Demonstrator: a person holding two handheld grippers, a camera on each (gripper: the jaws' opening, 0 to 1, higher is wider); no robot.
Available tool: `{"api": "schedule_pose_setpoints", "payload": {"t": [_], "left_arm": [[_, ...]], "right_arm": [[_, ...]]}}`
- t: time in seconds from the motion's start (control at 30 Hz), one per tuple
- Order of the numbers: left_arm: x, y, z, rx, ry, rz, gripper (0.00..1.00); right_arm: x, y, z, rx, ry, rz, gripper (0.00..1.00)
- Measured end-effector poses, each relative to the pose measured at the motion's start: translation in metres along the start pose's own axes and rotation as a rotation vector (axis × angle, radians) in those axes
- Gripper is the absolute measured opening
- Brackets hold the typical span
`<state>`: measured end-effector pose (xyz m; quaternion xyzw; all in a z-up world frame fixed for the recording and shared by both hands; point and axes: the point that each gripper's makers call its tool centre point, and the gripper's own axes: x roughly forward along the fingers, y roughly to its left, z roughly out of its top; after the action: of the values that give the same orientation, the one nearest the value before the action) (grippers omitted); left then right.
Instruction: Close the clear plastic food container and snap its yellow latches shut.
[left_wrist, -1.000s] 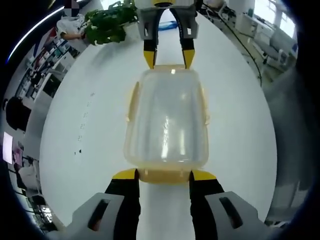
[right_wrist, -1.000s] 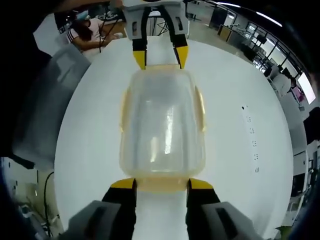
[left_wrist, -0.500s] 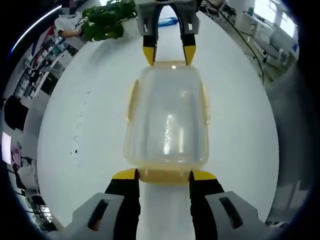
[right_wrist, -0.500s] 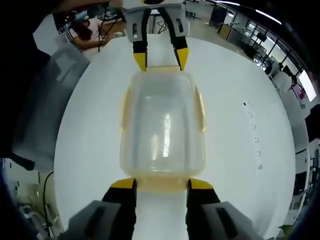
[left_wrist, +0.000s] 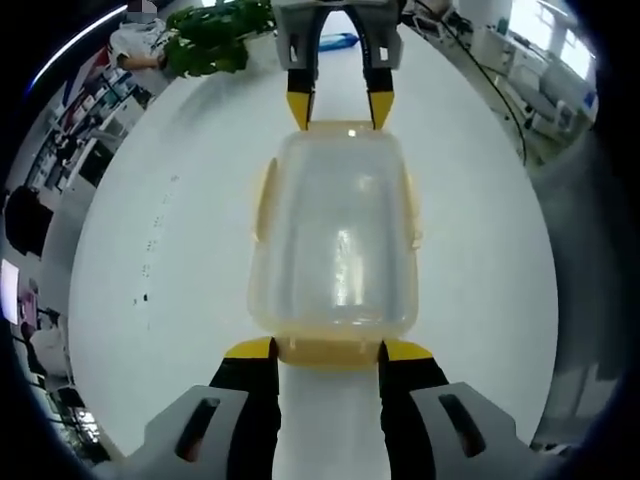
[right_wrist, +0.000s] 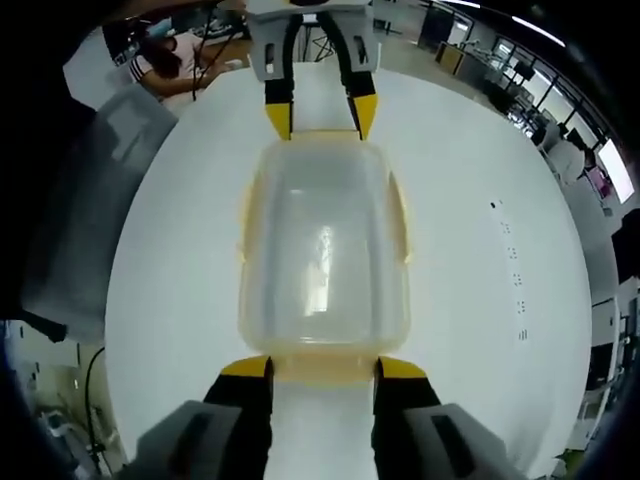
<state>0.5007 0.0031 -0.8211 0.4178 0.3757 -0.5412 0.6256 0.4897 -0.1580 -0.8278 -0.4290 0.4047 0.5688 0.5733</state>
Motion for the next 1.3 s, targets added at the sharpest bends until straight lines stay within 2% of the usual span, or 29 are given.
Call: {"api": "schedule_pose_setpoints", "payload": {"t": [0.47, 0.7, 0.8, 1.03, 1.3], "left_arm": [[0.001, 0.001, 0.002, -0.019, -0.060, -0.022, 0.36], [0.003, 0.000, 0.003, -0.017, -0.066, -0.034, 0.36], [0.002, -0.007, 0.002, -0.016, -0.059, -0.045, 0.36], [0.002, -0.007, 0.000, -0.030, -0.074, -0.035, 0.36], [0.002, -0.007, 0.000, -0.007, -0.081, -0.042, 0.36]], "right_arm": [[-0.002, -0.003, -0.003, -0.006, 0.030, 0.009, 0.36], [0.000, -0.001, -0.005, 0.002, 0.039, 0.017, 0.36], [0.000, 0.005, -0.004, -0.002, 0.040, 0.037, 0.36], [0.001, 0.003, -0.003, -0.020, 0.053, 0.022, 0.37], [0.005, 0.006, -0.005, -0.019, 0.045, 0.025, 0.37]]}}
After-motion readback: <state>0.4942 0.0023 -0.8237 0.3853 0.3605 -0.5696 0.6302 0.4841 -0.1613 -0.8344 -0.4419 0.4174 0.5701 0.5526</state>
